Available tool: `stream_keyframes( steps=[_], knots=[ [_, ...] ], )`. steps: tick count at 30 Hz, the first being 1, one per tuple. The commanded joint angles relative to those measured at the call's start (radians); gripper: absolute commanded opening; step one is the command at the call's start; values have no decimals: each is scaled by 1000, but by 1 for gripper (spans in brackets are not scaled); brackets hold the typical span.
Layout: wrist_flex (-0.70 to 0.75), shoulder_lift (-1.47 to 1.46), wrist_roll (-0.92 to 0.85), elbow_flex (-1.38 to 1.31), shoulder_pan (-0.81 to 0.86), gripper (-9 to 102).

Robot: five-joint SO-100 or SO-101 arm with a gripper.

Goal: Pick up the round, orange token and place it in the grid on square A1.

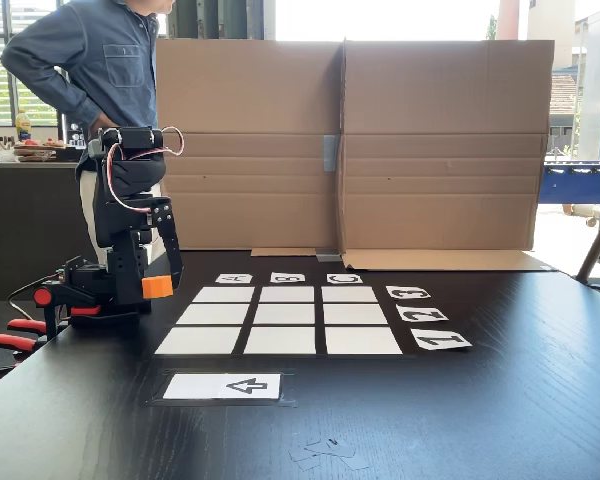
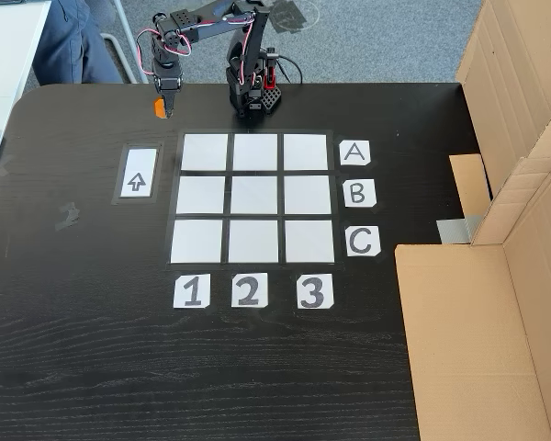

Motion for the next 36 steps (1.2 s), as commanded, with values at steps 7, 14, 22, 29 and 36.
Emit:
stream_keyframes(
  steps=[7, 14, 22, 29, 36],
  knots=[
    [2, 224, -6, 213, -66, 11],
    [-3, 287, -8, 341, -150, 11],
    [-15, 293, -8, 422, -242, 11],
    [-74, 227, -8, 442, -279, 11],
    [-167, 112, -8, 442, -304, 11]
  ],
)
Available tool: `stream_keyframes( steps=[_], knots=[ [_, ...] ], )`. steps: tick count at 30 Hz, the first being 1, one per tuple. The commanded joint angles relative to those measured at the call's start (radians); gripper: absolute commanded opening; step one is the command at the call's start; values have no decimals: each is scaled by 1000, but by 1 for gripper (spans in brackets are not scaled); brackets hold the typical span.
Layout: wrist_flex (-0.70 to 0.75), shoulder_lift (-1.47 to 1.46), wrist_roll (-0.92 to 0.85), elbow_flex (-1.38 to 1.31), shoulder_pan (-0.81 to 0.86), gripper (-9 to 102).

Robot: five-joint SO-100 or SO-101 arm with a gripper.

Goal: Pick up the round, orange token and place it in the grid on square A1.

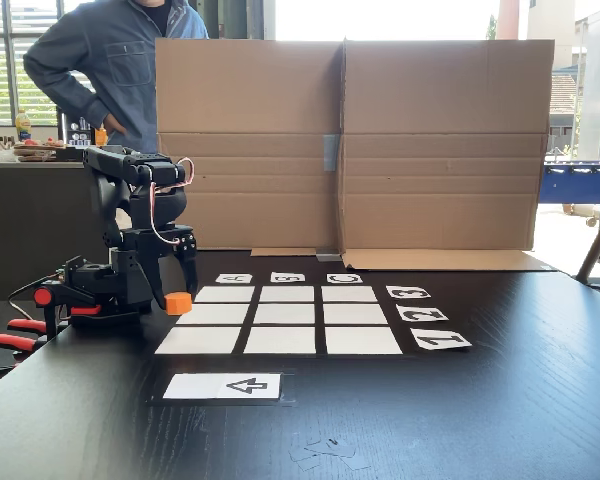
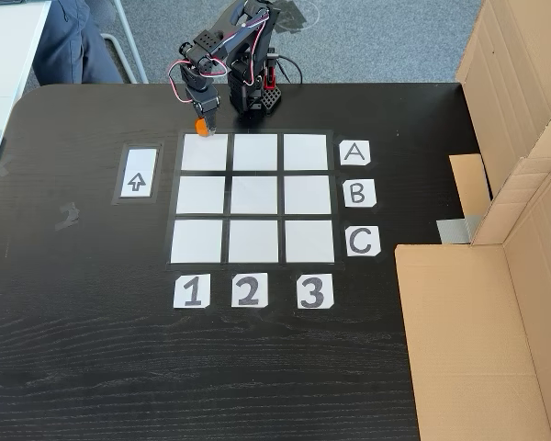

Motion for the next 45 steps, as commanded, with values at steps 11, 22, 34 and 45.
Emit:
stream_keyframes(
  steps=[11, 22, 34, 45],
  knots=[
    [-141, -124, -5, -3, -44, 11],
    [-186, -176, -5, -3, -72, 11],
    [-204, -215, -5, -3, -95, 11],
    [-221, -236, -5, -3, -92, 12]
  ],
)
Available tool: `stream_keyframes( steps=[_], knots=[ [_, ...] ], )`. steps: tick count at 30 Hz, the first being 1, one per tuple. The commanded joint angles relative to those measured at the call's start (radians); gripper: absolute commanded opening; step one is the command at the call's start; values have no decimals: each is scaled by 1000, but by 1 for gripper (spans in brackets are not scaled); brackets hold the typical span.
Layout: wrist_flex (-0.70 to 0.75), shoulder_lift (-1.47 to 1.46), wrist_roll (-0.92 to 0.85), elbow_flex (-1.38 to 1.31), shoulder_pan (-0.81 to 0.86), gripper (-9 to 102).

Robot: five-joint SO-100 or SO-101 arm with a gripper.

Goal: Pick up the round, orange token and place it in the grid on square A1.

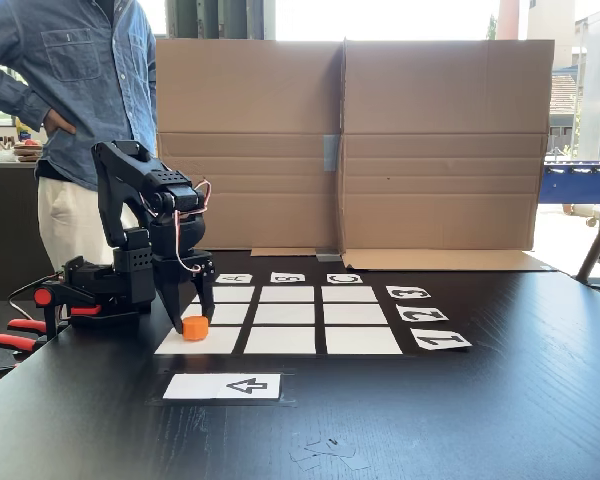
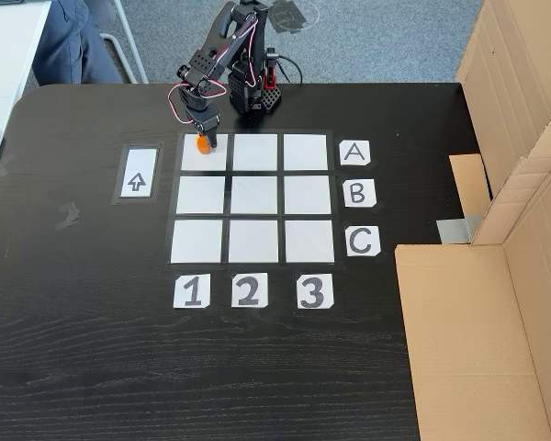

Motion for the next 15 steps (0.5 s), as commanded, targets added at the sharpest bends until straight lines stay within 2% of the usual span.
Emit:
stream_keyframes(
  steps=[1, 15],
  knots=[
    [-6, -2, -5, -3, -6, 13],
    [-8, 2, -3, 3, 2, 22]
  ],
)
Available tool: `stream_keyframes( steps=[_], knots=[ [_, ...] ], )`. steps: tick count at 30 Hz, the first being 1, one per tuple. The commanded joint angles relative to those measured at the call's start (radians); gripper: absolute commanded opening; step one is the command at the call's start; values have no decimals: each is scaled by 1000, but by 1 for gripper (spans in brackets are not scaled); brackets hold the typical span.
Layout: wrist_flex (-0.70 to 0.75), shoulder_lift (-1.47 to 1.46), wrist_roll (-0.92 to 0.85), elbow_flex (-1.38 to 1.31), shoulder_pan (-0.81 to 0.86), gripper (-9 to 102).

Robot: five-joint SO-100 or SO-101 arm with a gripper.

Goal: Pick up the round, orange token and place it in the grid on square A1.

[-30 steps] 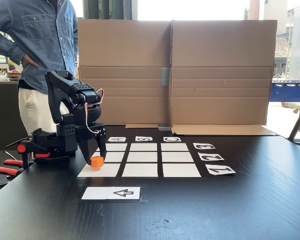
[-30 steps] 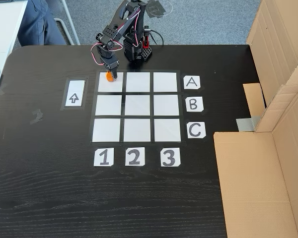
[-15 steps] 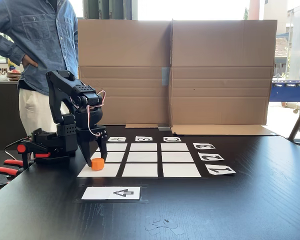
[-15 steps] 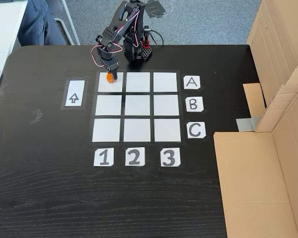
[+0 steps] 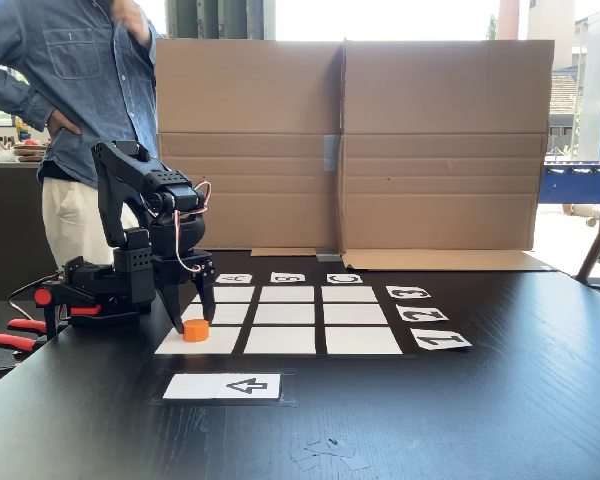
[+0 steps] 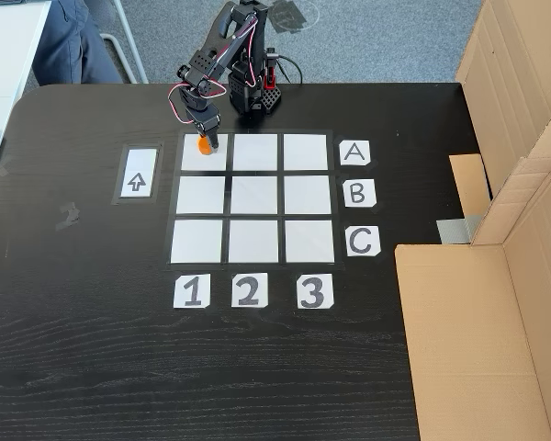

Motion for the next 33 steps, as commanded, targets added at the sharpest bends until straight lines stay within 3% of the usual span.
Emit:
stream_keyframes(
  steps=[1, 19, 33],
  knots=[
    [-8, 3, -5, 2, 2, 22],
    [-32, 110, -58, -29, 52, 30],
    [-21, 265, -58, -242, 233, 33]
  ],
)
